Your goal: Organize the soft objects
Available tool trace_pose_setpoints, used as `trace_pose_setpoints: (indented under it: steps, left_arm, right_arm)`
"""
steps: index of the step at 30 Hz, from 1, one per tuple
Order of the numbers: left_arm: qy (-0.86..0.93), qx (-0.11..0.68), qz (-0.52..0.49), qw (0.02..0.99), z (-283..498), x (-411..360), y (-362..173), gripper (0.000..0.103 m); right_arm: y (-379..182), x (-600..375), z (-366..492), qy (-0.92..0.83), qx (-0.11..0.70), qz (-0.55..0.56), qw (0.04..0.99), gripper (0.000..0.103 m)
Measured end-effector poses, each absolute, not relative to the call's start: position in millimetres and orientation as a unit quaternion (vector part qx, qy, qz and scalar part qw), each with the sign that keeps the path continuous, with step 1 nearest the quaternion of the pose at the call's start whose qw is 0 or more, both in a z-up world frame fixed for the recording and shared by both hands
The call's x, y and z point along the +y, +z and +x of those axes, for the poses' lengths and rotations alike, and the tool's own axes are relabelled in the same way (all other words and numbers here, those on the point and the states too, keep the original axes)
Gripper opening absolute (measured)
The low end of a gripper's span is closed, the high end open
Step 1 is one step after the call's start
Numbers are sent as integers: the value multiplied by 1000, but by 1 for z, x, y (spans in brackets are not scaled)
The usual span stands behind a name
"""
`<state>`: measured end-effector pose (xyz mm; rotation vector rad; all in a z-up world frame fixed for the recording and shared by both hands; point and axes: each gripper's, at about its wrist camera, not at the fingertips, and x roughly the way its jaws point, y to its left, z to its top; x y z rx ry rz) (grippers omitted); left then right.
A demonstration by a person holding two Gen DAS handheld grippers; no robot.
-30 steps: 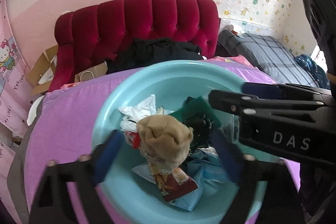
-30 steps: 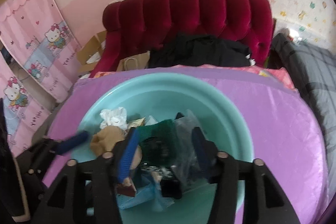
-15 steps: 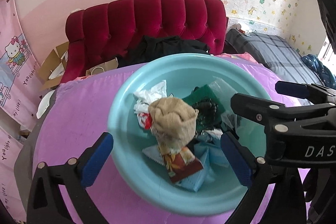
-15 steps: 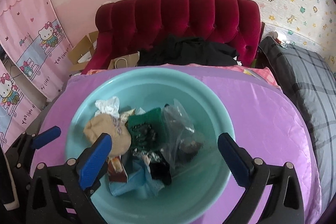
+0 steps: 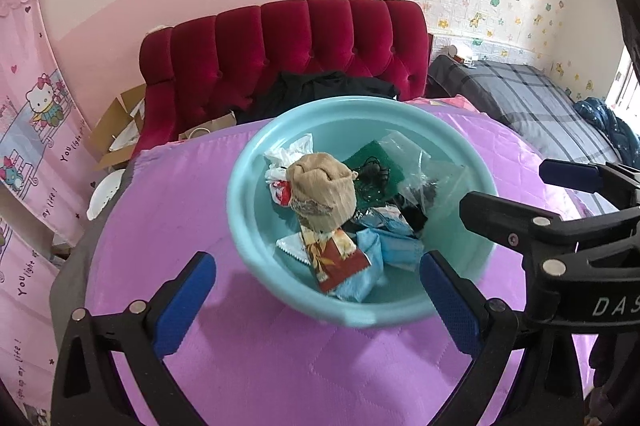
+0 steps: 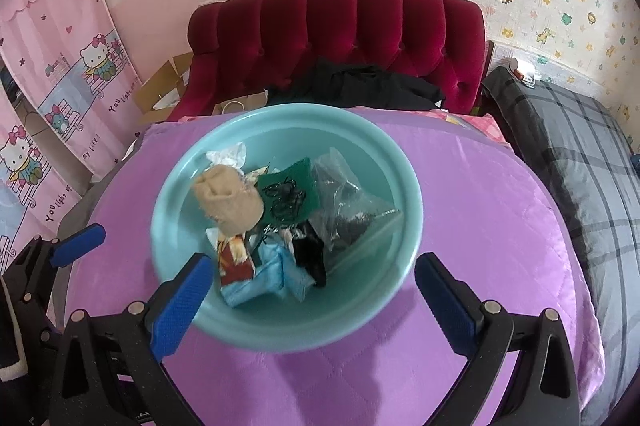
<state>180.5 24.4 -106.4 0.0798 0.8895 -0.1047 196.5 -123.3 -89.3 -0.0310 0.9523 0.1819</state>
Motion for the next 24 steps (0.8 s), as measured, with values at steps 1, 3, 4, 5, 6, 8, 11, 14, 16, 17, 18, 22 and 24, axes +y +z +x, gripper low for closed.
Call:
trace_pose_setpoints:
  steps: [1, 3, 4, 5, 6, 8, 11, 14, 16, 17, 18, 22, 24]
  left_arm:
    - [-50, 429, 39, 901, 178, 24, -104, 103]
    - [-48, 426, 43, 902, 170, 22, -99, 103]
    - [-49, 425, 44, 903, 167, 20, -97, 103]
    - [-49, 424, 44, 903, 164, 20, -95, 103]
    - [-48, 421, 44, 905, 160, 19, -93, 103]
    - [-49, 418, 45, 906, 152, 18, -89, 103]
    - [-48, 413, 47, 908, 140, 16, -84, 103]
    - [-47, 408, 49, 910, 126, 13, -81, 103]
    - [-43, 404, 50, 912, 115, 12, -79, 103]
    - [-42, 403, 50, 913, 110, 11, -78, 103]
    - [-42, 403, 48, 913, 105, 11, -78, 103]
    - [-44, 399, 50, 914, 84, 8, -78, 103]
    - [-40, 396, 57, 916, 74, 7, -79, 103]
  right_arm:
    - [-86, -124, 192, 87, 456, -16, 885, 103]
    - [-81, -124, 180, 87, 454, -19, 886, 103]
    - [-79, -124, 177, 88, 454, -19, 887, 103]
    - [-77, -125, 172, 88, 453, -19, 887, 103]
    - [-74, -125, 167, 88, 451, -20, 888, 103]
    - [-70, -126, 155, 88, 449, -24, 889, 103]
    - [-65, -125, 140, 88, 446, -30, 890, 103]
    - [-61, -126, 126, 87, 444, -30, 891, 103]
    - [-59, -128, 116, 86, 442, -30, 893, 103]
    - [-58, -128, 110, 86, 441, -31, 893, 103]
    - [-58, -128, 107, 87, 441, -31, 893, 103]
    - [-55, -131, 85, 80, 431, -37, 898, 103]
    - [-56, -132, 75, 79, 430, -37, 898, 103]
